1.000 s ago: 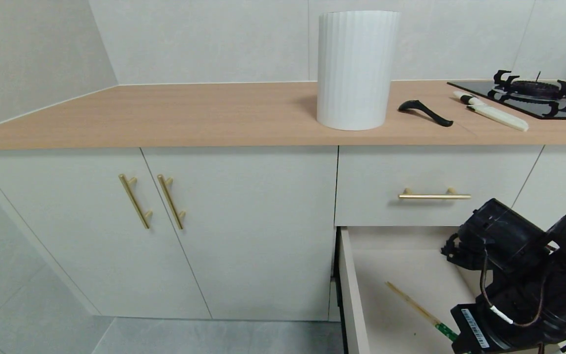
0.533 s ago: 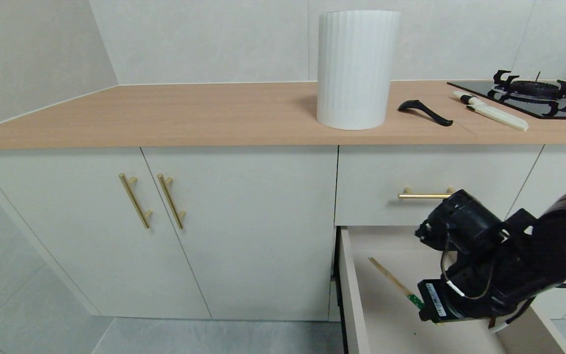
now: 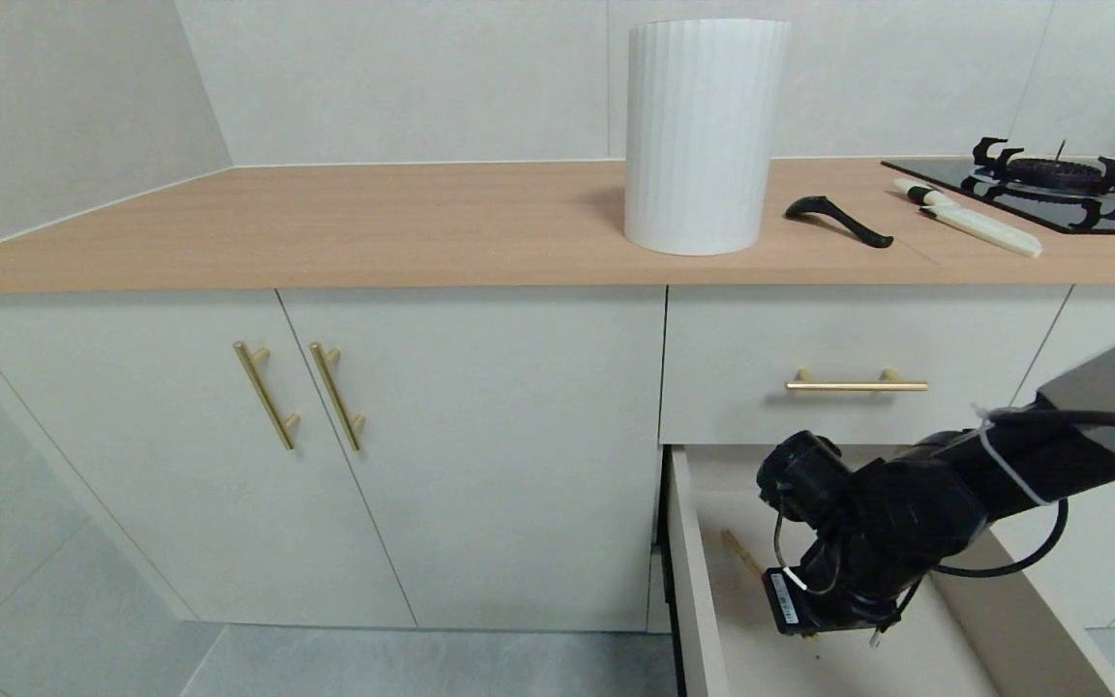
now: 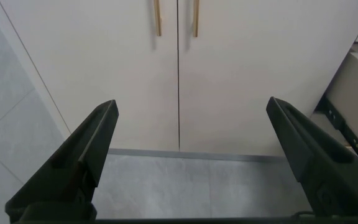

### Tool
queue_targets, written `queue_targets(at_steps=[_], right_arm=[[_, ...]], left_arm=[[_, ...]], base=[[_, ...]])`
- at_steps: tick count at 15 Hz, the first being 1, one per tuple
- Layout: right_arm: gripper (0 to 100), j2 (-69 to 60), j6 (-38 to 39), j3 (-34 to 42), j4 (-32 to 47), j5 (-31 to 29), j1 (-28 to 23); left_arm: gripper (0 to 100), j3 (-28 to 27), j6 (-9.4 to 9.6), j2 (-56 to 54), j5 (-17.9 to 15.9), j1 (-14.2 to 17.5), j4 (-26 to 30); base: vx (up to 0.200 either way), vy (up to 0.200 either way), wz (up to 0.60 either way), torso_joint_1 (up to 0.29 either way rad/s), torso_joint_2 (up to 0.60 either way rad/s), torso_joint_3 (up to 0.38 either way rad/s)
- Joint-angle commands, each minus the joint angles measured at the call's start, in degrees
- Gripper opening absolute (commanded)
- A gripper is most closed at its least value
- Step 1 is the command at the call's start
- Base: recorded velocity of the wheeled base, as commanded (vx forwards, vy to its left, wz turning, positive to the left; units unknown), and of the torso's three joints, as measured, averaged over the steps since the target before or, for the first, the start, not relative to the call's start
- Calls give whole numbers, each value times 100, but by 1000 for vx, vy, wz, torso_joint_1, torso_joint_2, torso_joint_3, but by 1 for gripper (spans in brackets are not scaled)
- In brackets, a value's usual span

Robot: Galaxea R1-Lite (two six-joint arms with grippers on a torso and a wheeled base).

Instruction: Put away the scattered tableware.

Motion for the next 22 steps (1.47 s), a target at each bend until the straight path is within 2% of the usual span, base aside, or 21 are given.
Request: queue_targets(at_steps=[1, 15, 16, 22], right_arm=[[0, 511, 60, 248, -421, -85, -119], [0, 916, 34, 283, -632, -199, -154], [100, 916, 34, 274, -632, -199, -154], [100, 652, 51, 292, -605, -208, -136]], left_arm=[[100, 0, -1, 0, 1, 1, -1], [100, 0, -1, 0, 1, 10, -1], [100, 0, -1, 0, 1, 10, -1], [100, 0, -1, 0, 1, 1, -1]], base=[[0, 0, 0, 0, 0, 0], [0, 0, 0, 0, 0, 0], [0, 0, 0, 0, 0, 0], [0, 0, 0, 0, 0, 0]])
